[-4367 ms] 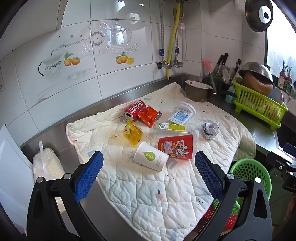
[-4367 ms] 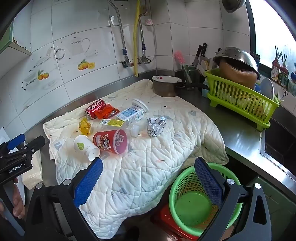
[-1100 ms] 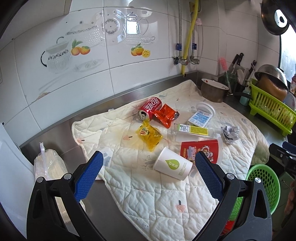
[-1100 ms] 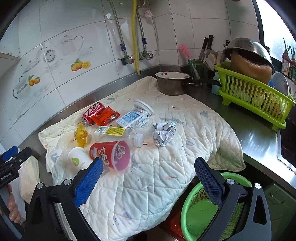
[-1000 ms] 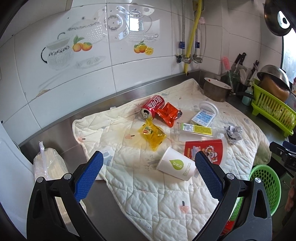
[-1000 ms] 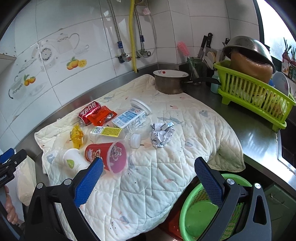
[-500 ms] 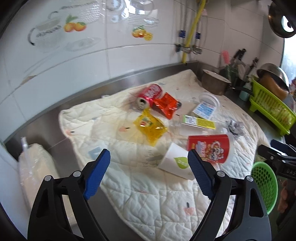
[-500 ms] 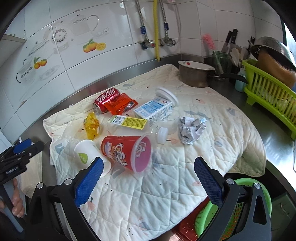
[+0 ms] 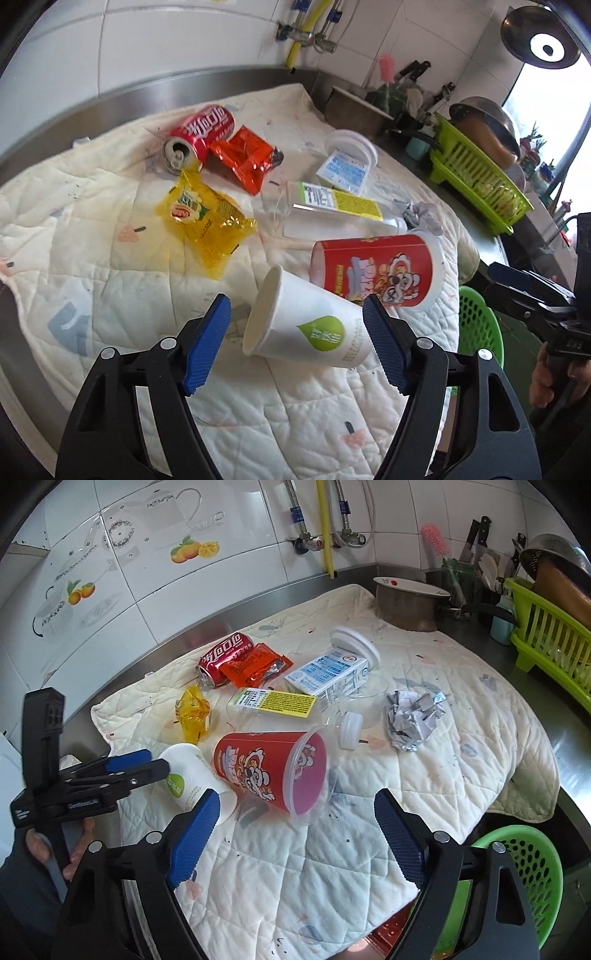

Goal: Collect trash
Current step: 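Reach the left tool to the white paper cup and close on its rim, then carry the white cup with the left tool over the green basket and release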

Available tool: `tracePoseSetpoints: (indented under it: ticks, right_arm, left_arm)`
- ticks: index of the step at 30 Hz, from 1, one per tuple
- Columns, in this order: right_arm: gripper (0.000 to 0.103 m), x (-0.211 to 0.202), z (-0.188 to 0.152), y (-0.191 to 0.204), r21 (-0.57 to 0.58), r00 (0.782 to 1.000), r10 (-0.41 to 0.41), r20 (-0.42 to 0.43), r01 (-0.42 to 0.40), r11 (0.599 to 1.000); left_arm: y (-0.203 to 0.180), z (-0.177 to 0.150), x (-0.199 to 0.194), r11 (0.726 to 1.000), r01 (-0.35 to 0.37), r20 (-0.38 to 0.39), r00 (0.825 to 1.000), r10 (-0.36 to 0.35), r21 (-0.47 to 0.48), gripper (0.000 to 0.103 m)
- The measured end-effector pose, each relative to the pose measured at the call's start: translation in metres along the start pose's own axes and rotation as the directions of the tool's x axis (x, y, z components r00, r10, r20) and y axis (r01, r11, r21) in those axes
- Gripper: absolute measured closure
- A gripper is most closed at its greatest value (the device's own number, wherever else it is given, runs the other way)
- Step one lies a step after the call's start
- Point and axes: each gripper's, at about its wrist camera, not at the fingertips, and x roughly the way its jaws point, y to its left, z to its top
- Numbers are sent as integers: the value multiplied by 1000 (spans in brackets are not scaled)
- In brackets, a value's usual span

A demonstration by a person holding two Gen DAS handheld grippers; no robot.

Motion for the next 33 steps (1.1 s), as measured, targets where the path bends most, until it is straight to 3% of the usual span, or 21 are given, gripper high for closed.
tracePoseSetpoints:
  ticks: [7, 9, 15, 21, 24, 26, 28, 33]
  right_arm:
    - [27, 21, 5, 6, -3, 999, 39, -32, -39, 999]
    - [27, 27, 6, 5, 3, 998, 45, -42, -45, 999]
    - [30, 43, 10, -1, 39, 994, 91, -66, -89, 995]
    - [43, 59, 13, -4, 95, 982, 174, -79, -166, 982]
    - [58, 66, 13, -1, 105, 974, 209, -88, -199, 974]
    - [79, 68, 13, 1, 112, 970, 227, -87, -216, 970]
    - [89, 66, 11, 3, 128, 964, 253, -79, -242, 962]
    - [98, 39, 7, 11, 78, 972, 235, -25, -233, 969]
  left_arm:
    - [9, -3, 21, 993, 115, -56, 992, -116, -29, 41]
    - [11, -6, 23, 990, 140, -76, 987, -142, -33, 54]
    - [15, -17, 17, 976, 202, -75, 975, -207, -77, 77]
    - [9, -32, -2, 970, 218, -43, 974, -223, -107, 92]
    - [3, -36, -13, 979, 182, -29, 982, -185, -96, 97]
    - [-1, -37, -19, 985, 146, -20, 989, -148, -89, 99]
    - [-6, -37, -26, 990, 114, -12, 993, -116, -80, 99]
    - [-17, -34, -40, 994, 86, 7, 996, -86, -73, 100]
